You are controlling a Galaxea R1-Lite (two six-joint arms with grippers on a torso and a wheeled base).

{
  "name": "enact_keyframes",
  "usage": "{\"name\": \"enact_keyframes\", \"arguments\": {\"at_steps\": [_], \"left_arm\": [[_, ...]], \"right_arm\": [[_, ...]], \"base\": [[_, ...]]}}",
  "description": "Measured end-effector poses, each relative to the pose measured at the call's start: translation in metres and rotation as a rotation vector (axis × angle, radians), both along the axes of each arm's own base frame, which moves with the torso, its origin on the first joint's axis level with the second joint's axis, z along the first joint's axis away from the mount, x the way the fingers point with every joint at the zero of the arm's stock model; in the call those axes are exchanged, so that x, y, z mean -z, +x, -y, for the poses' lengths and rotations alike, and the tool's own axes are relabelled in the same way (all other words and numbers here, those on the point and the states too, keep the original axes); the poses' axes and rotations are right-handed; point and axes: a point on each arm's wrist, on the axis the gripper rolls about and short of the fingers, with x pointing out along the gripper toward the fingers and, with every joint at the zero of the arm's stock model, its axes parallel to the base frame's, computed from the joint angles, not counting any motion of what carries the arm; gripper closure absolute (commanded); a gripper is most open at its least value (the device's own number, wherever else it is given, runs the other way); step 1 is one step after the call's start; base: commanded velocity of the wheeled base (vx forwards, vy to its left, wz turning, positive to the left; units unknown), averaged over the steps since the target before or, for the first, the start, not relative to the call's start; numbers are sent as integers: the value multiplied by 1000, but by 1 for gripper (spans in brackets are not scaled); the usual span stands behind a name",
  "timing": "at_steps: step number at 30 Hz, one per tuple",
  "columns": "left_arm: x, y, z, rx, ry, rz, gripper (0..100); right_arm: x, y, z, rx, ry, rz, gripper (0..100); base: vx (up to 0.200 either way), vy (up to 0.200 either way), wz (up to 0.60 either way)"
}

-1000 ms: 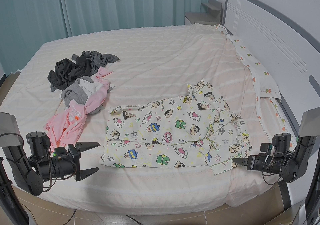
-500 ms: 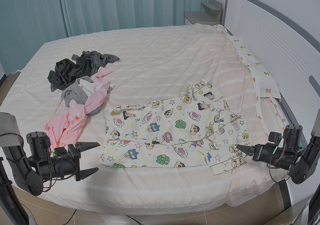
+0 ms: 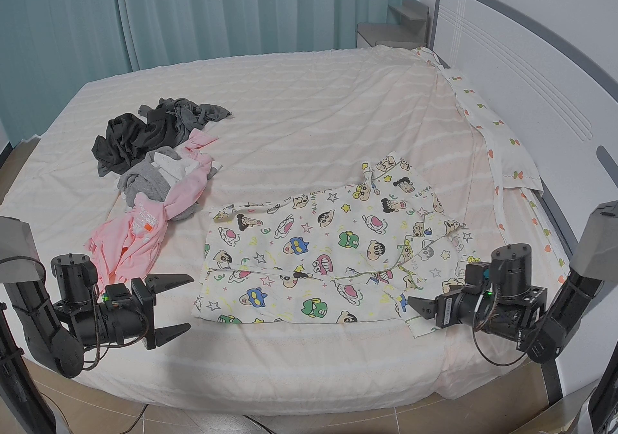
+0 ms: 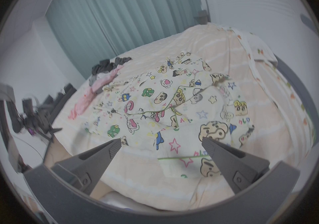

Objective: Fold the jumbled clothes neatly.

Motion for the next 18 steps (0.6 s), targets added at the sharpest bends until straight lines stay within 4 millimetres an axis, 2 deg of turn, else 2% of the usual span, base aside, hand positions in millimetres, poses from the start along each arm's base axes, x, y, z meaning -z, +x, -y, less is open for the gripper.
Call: {"name": "enact_keyframes", "arguments": {"at_steps": [7, 13, 18], "left_arm": [[0, 0, 0, 0, 0, 0, 0], [0, 0, 0, 1, 0, 1, 0], [0, 0, 0, 1, 1, 1, 0]], "right_arm": [[18, 12, -23, -99, -246, 32, 0], [30, 26, -43, -136, -304, 40, 0], [37, 38, -49, -130, -339, 42, 0]], "base": [[0, 0, 0], [0, 0, 0], [0, 0, 0]]}}
